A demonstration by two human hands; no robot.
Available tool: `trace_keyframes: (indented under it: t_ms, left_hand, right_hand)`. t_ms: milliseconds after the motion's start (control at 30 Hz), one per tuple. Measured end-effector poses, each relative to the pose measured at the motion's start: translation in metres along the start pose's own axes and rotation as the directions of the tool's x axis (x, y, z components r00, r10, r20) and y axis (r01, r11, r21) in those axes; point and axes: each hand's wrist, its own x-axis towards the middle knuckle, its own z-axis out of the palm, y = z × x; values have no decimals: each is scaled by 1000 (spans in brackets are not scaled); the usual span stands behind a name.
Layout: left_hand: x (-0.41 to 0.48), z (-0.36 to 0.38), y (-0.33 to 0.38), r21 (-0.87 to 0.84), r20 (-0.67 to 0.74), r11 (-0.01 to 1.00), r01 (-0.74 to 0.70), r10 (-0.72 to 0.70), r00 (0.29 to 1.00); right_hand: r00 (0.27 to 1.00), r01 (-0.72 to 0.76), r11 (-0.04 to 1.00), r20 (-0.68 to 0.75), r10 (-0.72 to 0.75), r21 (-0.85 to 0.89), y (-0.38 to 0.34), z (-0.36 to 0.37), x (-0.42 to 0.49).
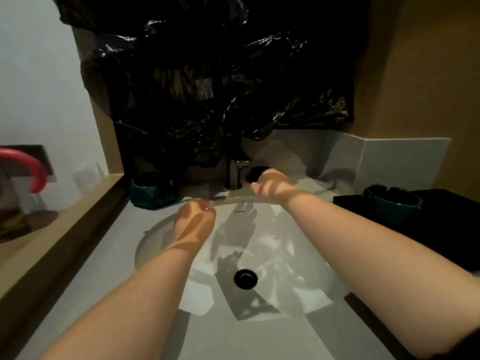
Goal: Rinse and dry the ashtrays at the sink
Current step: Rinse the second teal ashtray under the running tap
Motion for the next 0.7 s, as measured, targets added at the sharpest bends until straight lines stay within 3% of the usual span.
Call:
trace_keyframes:
  t_ms: [100, 233, 400, 533, 700]
  left_hand:
    - [9, -16, -6, -76, -246, 995, -69, 48, 968]
    - [31, -45, -21, -89, -381, 996, -16, -20, 924]
    - [56, -62, -44, -272, -298, 959, 77, -160, 941]
    - [68, -68, -52, -386, -257, 905, 181, -293, 921]
    - [76, -66, -53, -411, -230, 892, 190, -303, 925]
  right_hand:
    - [997, 36, 994, 59, -43, 105, -26, 36, 12]
    - [997, -33, 919, 81, 1, 393, -61, 67, 27]
    - [985, -135, 758, 173, 30, 638, -94, 90, 38]
    - [961, -260, 694, 253, 115, 672, -123, 102, 46]
    - [956, -277, 647, 271, 112, 710, -147, 115, 55]
